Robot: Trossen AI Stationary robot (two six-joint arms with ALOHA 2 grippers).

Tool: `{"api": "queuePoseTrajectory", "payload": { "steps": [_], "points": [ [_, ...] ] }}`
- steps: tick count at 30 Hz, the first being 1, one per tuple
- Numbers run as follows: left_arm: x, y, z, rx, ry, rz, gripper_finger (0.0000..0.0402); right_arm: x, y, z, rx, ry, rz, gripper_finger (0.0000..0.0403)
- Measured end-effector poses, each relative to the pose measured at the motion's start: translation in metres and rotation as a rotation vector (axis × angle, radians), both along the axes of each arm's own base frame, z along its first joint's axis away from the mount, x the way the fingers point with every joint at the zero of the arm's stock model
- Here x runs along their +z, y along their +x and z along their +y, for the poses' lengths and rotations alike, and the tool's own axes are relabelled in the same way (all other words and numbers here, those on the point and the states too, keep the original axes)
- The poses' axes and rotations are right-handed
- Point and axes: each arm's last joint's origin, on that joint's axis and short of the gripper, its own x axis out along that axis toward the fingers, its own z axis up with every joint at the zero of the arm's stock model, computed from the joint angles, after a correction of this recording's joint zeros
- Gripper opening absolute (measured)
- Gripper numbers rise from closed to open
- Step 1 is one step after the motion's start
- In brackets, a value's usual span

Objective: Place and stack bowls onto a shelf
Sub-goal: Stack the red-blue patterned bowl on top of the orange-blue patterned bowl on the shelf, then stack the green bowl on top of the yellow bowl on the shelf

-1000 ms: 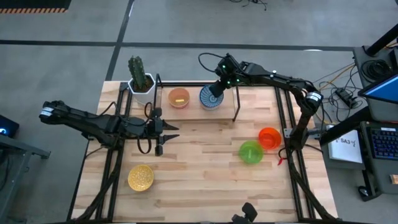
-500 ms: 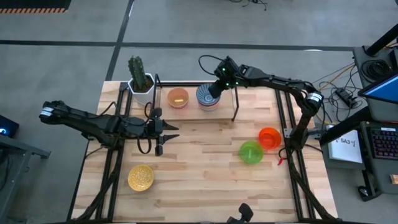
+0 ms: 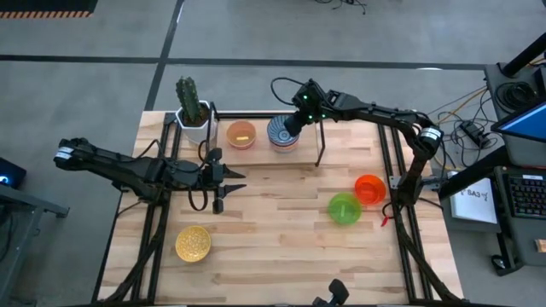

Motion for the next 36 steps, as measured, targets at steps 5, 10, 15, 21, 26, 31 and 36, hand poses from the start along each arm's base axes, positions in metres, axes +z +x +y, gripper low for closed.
{"api": "queuePoseTrajectory", "payload": {
  "steps": [5,10,15,21,26,31,36],
  "points": [
    [0.0,0.0,0.0,0.0,-0.001,0.0,0.0098,0.0,0.0,0.0,-0.003,0.001,0.0,0.0021],
    [0.0,0.0,0.0,0.005,-0.015,-0.002,0.0098,0.002,-0.001,0.0,-0.005,0.001,-0.004,0.0058],
    [0.0,0.0,0.0,0.015,-0.046,-0.005,0.0098,0.015,-0.007,0.004,-0.006,-0.011,-0.032,0.0081],
    [-0.012,-0.005,0.001,0.084,-0.186,0.107,0.0098,0.049,-0.025,0.028,0.029,-0.027,-0.059,0.0085],
    [-0.027,-0.014,0.001,0.156,-0.354,0.26,0.0098,0.072,-0.037,0.071,0.135,-0.021,-0.035,0.0078],
    [-0.034,-0.009,-0.004,0.171,-0.391,0.297,0.0098,0.083,-0.041,0.124,0.269,0.018,0.005,0.0073],
    [-0.042,-0.001,-0.006,0.164,-0.388,0.339,0.0098,0.081,-0.04,0.17,0.333,0.115,0.054,0.0075]
  ]
}}
